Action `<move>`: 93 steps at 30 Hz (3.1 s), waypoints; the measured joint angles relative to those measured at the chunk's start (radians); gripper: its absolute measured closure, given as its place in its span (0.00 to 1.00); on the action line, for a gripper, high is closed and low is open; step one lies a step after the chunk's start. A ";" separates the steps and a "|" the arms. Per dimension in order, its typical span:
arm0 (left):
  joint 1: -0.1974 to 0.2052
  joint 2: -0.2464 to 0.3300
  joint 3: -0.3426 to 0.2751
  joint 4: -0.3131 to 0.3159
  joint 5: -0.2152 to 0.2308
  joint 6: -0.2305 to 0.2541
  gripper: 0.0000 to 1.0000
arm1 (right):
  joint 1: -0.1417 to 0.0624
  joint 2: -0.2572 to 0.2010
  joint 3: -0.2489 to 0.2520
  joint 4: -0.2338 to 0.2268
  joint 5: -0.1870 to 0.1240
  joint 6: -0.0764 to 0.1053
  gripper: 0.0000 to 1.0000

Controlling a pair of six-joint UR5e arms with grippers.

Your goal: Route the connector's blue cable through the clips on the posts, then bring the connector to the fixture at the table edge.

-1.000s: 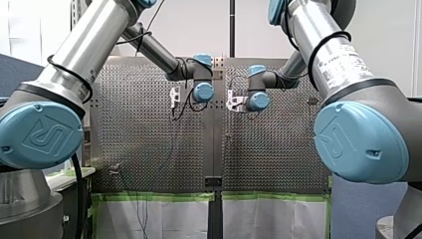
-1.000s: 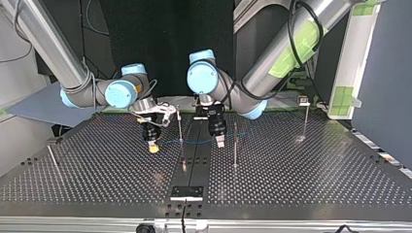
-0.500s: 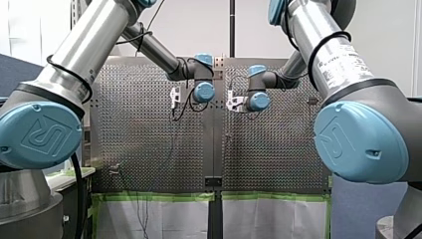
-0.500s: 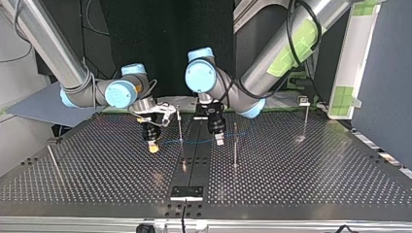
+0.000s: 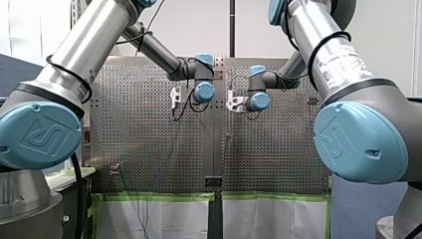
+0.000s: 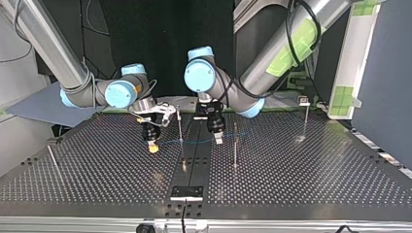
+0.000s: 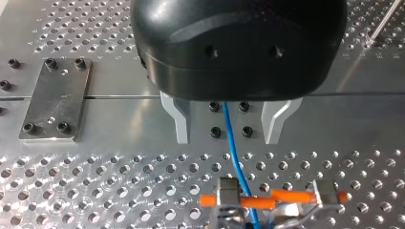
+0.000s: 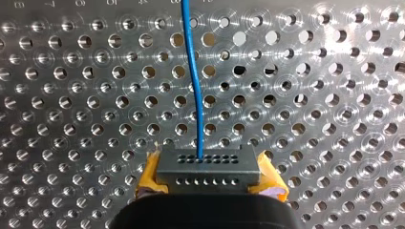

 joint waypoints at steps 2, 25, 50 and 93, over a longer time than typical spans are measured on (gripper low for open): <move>0.000 0.000 0.000 0.000 0.000 0.000 0.49 | 0.000 0.000 0.000 0.000 0.000 0.000 1.00; -0.003 -0.031 -0.061 0.052 0.112 -0.046 0.89 | 0.010 -0.001 0.037 0.098 0.048 -0.029 1.00; -0.026 -0.103 -0.199 0.153 0.143 -0.057 0.89 | 0.053 -0.082 0.141 0.102 0.079 -0.041 1.00; -0.049 -0.152 -0.248 0.226 0.142 -0.085 0.86 | 0.074 -0.176 0.509 -0.143 0.158 -0.017 1.00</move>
